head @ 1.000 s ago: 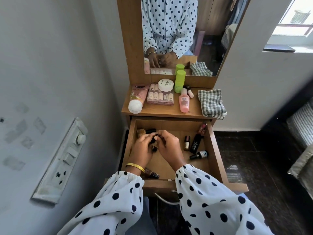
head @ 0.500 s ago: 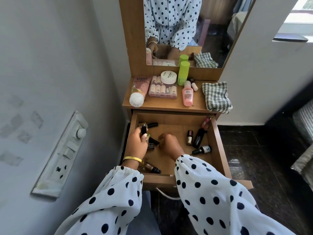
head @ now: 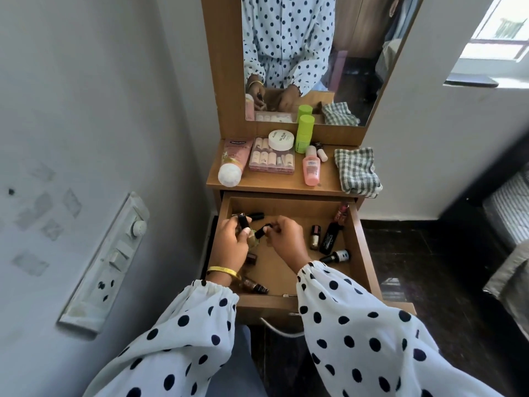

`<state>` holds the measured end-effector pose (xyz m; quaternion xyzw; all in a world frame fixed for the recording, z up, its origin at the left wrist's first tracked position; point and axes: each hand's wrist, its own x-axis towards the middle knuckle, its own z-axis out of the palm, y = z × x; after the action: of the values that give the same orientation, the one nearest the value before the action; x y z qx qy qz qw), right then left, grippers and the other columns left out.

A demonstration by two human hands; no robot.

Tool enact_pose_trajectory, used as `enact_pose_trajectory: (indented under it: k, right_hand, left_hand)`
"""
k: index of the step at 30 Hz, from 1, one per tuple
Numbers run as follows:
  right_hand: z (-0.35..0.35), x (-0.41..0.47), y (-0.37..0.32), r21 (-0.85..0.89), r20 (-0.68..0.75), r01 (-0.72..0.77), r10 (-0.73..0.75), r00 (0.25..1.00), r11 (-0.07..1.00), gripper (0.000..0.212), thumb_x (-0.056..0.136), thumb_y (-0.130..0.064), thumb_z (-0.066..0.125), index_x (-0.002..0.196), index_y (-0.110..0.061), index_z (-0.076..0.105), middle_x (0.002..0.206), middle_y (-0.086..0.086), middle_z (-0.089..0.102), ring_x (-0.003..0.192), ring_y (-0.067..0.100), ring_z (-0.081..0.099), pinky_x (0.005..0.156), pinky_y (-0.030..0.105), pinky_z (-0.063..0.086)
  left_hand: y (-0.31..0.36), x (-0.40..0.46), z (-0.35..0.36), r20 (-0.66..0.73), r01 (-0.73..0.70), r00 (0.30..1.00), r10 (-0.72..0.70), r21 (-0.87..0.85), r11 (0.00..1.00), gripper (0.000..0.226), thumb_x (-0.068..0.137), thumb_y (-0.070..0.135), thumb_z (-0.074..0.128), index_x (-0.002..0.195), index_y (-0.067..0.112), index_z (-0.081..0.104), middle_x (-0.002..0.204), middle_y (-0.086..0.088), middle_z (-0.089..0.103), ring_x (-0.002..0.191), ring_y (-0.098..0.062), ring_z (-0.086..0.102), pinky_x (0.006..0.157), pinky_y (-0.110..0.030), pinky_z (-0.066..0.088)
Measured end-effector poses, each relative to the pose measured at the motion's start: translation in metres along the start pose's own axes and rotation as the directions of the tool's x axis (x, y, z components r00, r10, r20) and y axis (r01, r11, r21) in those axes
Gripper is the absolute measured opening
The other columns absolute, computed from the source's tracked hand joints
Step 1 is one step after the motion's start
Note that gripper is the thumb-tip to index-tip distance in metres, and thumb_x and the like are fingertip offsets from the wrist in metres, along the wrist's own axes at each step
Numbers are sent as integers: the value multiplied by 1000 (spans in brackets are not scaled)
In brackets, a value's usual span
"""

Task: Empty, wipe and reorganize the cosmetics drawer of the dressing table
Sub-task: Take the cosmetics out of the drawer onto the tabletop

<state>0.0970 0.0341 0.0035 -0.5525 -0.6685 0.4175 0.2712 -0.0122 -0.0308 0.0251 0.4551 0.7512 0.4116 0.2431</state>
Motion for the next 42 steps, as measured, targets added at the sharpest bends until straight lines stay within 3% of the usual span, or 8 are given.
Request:
enact_pose_trajectory:
  k: [2,5,9,14,20,24,34,42]
  right_hand:
    - [-8,-4,-9,3,-11,71,-71,997,997,6,89,-9,59,85,-13,61,75,0,61,71,16,60,65,24,50]
    - [-30,-5,-30,1,-40,150,-150,988,989,12,89,-7,57,99,-9,64,80,-1,62,72,13,59,67,23,49]
    - [-62,5,-61,-29,-96,240,-242,966,970,16,89,-8,58,105,-6,62,87,0,61,83,21,64,76,32,56]
    - [-90,35,-94,-117,-178,262,-279,944,958,13,87,-17,63,97,-8,64,85,4,63,79,19,60,62,18,47]
    - [-106,67,-115,-156,-226,222,-253,941,963,14,85,-14,64,95,-5,66,73,2,58,73,19,59,70,33,50]
    - [-109,88,-127,-201,-207,205,-246,947,958,9,87,-13,61,87,-5,64,65,-1,52,70,17,51,62,29,43]
    - [-90,130,-140,-333,-82,203,-243,966,921,17,88,-12,59,97,0,67,95,18,69,86,28,61,68,27,40]
    - [-78,145,-139,-306,-96,190,-229,969,933,20,89,-9,56,104,2,64,101,21,67,97,34,63,88,44,51]
  left_hand:
    - [4,-3,-1,-24,-39,999,39,-16,999,24,91,7,50,114,5,58,113,-11,53,106,-26,55,86,-24,39]
    - [17,-3,-7,-54,-67,997,62,-89,994,24,90,5,50,113,4,58,111,-9,52,106,-24,55,88,-24,40]
    - [43,13,-14,-67,-131,990,122,-148,980,27,89,4,52,115,4,58,116,-12,58,110,-27,56,96,-34,43]
    - [82,47,-24,-74,-207,977,201,-90,974,38,89,6,54,127,4,50,129,-14,56,122,-27,50,102,-32,37]
    - [105,87,-29,5,-256,966,257,123,959,34,88,7,55,122,5,54,122,-14,57,114,-28,54,94,-30,41]
    - [114,117,-29,5,-244,969,246,148,959,26,84,4,56,110,3,59,113,-19,62,105,-34,58,90,-37,46]
    - [115,160,-23,44,-214,977,209,216,953,28,80,-3,55,104,5,65,106,-18,68,102,-34,61,87,-36,48]
    - [118,164,-13,13,-189,982,189,136,972,37,86,-4,52,122,5,57,122,-17,62,115,-32,56,96,-32,42]
